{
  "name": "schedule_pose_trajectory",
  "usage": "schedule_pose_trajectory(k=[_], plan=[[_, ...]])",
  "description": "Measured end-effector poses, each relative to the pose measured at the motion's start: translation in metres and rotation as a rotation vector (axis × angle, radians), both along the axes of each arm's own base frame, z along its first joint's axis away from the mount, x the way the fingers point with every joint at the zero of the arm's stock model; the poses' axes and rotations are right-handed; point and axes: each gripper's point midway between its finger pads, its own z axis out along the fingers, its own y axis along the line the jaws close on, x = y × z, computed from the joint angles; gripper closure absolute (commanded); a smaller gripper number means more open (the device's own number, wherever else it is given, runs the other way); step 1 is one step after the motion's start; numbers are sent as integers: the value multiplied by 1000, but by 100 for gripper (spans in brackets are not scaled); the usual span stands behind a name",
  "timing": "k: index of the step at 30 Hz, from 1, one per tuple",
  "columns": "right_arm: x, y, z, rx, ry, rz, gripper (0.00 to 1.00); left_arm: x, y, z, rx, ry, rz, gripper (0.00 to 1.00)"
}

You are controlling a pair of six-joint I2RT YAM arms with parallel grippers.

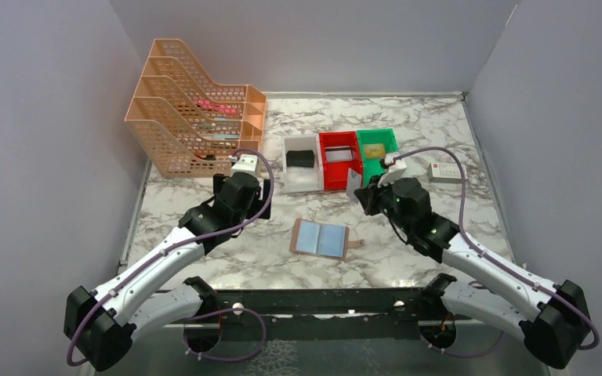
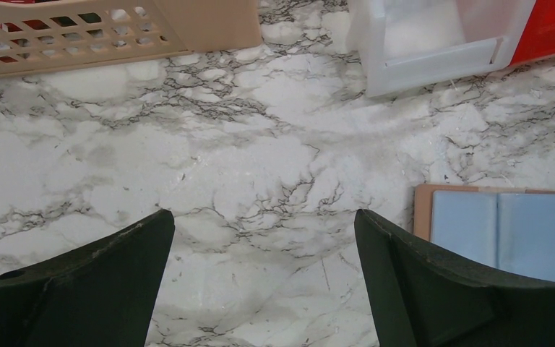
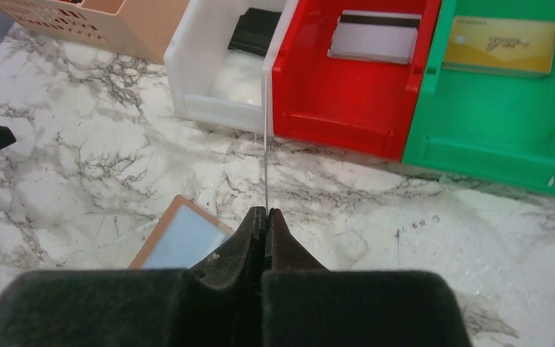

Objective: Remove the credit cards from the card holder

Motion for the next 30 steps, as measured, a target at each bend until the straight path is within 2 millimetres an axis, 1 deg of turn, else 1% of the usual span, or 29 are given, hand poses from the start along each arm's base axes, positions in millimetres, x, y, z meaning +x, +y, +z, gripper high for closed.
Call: schedule_pose_trajectory(k=[2,6,9,11,13,15,19,21,23,25,29,30], plan=[[6,4,3,-40,-38,31,98,0,1,3,-3,-11,4,1],[15,25,10,-132,-128,173,99,1,4,5,1,-21,13,1],[32,34,19,-212,-195,213,99,1,4,3,8,-16,11,1],[46,37,25,-275,-244,212,99,1,4,2,15,-11,10,1],[63,36,26,-354,-277,190,99,1,4,1,16,-10,9,1],[81,34,21,-452,-292,167,99,1,4,1,17,-10,10,1],[112,31,-8,-679,-291,167,99,2,5,2,17,-12,13,1],[120,29,-24,-766,-291,187,99,2,6,2,17,-13,16,1],[125,28,-36,-832,-296,214,99,2,6,2,18,-13,18,1],[131,29,-41,-876,-310,233,99,2,6,2,18,-13,18,1],[154,31,-40,-922,-338,233,99,3,7,2,18,-13,22,1],[163,33,-39,-930,-344,229,99,3,7,2,18,-13,22,1]])
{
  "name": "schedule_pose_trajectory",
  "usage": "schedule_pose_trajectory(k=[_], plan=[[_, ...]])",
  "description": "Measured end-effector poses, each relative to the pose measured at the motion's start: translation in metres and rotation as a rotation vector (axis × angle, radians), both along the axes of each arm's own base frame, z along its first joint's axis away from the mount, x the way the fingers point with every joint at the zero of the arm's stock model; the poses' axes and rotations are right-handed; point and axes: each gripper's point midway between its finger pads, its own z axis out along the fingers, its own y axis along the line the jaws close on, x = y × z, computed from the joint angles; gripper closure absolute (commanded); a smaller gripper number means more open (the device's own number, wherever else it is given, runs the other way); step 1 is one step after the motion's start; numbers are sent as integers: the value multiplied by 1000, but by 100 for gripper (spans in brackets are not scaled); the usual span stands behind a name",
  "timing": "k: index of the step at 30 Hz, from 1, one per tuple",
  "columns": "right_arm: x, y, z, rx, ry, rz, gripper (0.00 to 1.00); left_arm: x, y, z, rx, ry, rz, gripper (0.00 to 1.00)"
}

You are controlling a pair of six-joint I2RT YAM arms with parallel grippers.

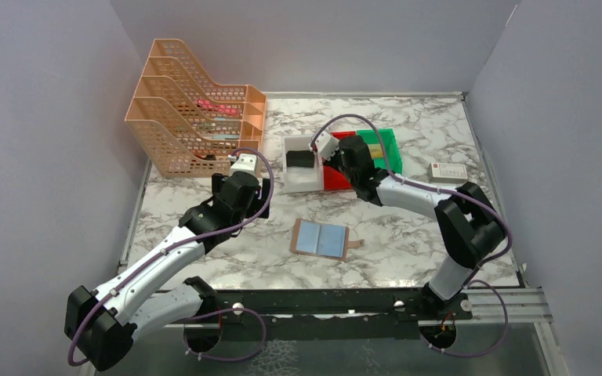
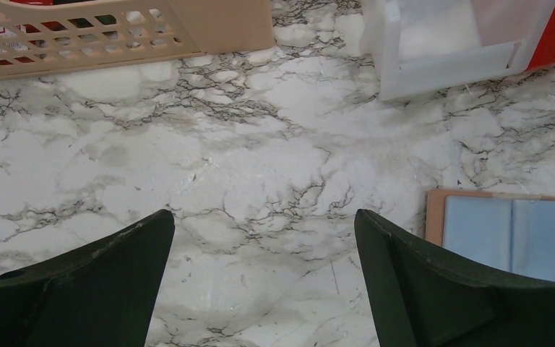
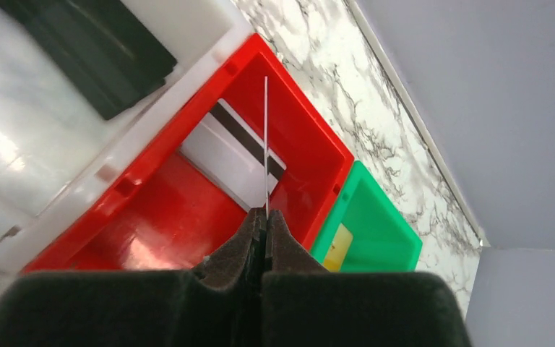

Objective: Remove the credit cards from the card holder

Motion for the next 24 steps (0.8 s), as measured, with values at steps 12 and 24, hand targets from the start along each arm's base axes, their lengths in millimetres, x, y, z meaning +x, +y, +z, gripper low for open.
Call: schedule_pose_trajectory(k=[12,24], plan=[[37,-9,-42,-90,68,25,99,1,2,0,0,0,6,1],[46,-8,-62,-209,74,75,93,4,5,-9,20,30,14,1]])
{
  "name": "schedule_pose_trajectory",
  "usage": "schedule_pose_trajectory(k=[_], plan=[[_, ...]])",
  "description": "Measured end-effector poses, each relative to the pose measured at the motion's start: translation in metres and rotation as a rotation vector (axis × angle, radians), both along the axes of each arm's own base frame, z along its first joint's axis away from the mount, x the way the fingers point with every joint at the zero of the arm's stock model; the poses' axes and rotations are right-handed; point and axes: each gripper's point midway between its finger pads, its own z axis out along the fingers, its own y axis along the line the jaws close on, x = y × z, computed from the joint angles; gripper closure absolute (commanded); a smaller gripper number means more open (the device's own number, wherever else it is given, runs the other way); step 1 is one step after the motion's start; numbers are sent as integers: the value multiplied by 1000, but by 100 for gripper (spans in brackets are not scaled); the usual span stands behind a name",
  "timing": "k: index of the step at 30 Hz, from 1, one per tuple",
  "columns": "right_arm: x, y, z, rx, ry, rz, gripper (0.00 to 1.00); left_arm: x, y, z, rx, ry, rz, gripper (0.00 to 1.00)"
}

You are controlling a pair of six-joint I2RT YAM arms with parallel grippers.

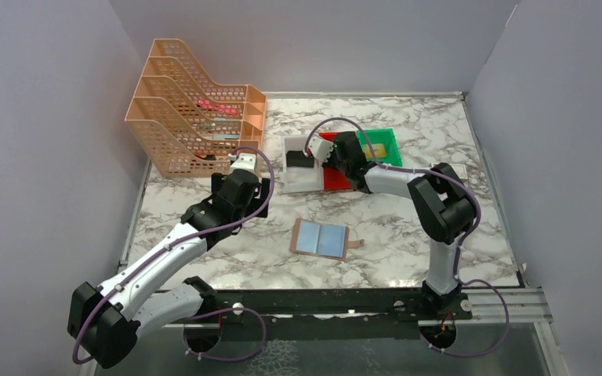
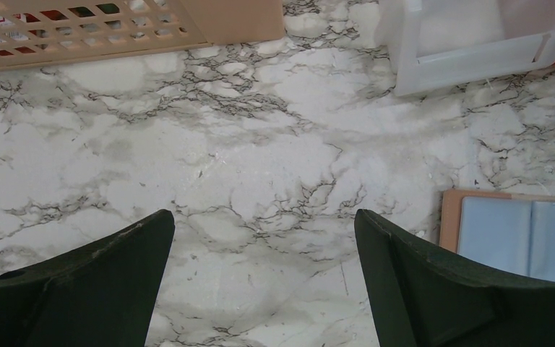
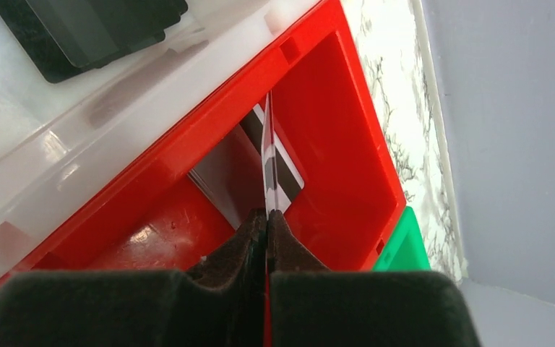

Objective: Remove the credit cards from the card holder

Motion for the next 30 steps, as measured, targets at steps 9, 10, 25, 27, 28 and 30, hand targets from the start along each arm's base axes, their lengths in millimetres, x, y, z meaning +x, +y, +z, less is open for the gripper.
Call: schedule_pose_trajectory(k=[9,10,25,27,28,30], plan=[[0,-2,-11,-49,10,21,88,0,0,-2,-5,10,-4,1],[0,-1,-11,-48,11,23,86,0,0,-2,-5,12,-4,1],[1,-2,-14,-7,31,28,65,0,-1,-5,-9,25,-11,1],[1,-2,-12,1,30,25,65,0,-2,-5,-10,26,-12,1],[1,-2,-10,8,29,24,65,0,-2,-5,-10,27,-12,1],[0,-1,-4,31,24,18,64,0,-2,-6,-10,29,-14,1]])
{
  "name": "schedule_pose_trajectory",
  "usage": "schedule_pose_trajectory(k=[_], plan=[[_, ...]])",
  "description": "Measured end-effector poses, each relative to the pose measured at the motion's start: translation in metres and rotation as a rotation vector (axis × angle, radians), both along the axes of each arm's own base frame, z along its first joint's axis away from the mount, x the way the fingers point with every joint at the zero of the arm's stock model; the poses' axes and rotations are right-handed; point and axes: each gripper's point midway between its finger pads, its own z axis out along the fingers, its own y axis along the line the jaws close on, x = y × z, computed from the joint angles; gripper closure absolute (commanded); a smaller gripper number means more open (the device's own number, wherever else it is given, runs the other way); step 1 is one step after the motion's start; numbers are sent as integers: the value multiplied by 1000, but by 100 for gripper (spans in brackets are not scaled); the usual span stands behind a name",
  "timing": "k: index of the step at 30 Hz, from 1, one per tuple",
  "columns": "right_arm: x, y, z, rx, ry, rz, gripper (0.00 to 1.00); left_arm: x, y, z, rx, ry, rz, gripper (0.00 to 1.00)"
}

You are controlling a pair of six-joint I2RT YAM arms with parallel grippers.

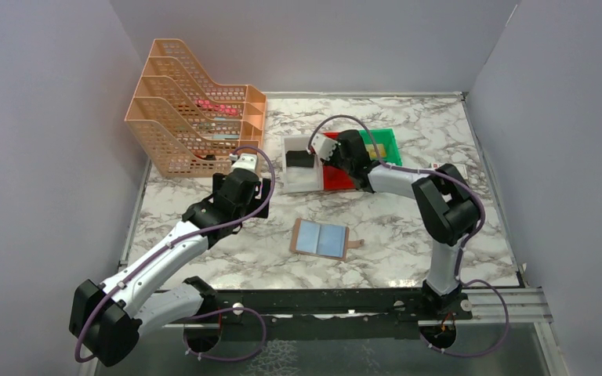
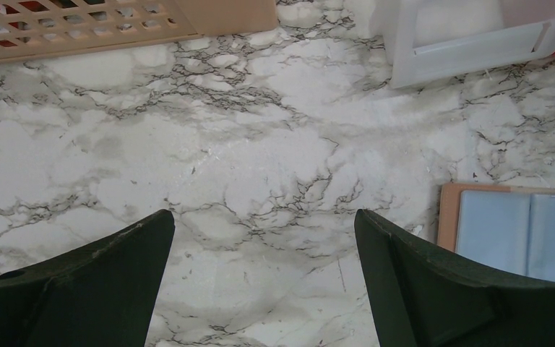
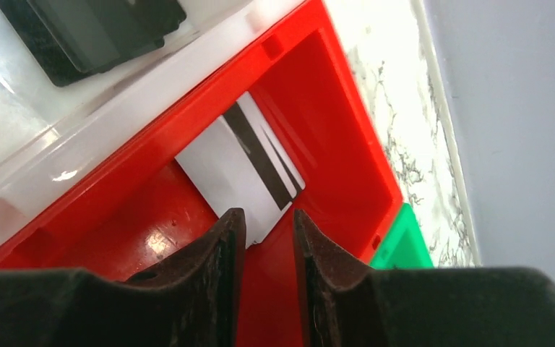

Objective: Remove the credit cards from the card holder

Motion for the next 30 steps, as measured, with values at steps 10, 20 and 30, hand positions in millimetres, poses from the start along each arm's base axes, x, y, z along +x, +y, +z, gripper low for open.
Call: schedule_pose_trajectory(k=[10,20,30], plan=[[-45,-10,96,458,-34,-181,55,0,-2,-1,0,7,-11,1],[-182,0,53,1051,556,-435,58,-9,-29,-13,-94,90,-114,7],[-282,7,12,1182,1002,-499,61,-29,-113,-37,-376,294,-354,33]])
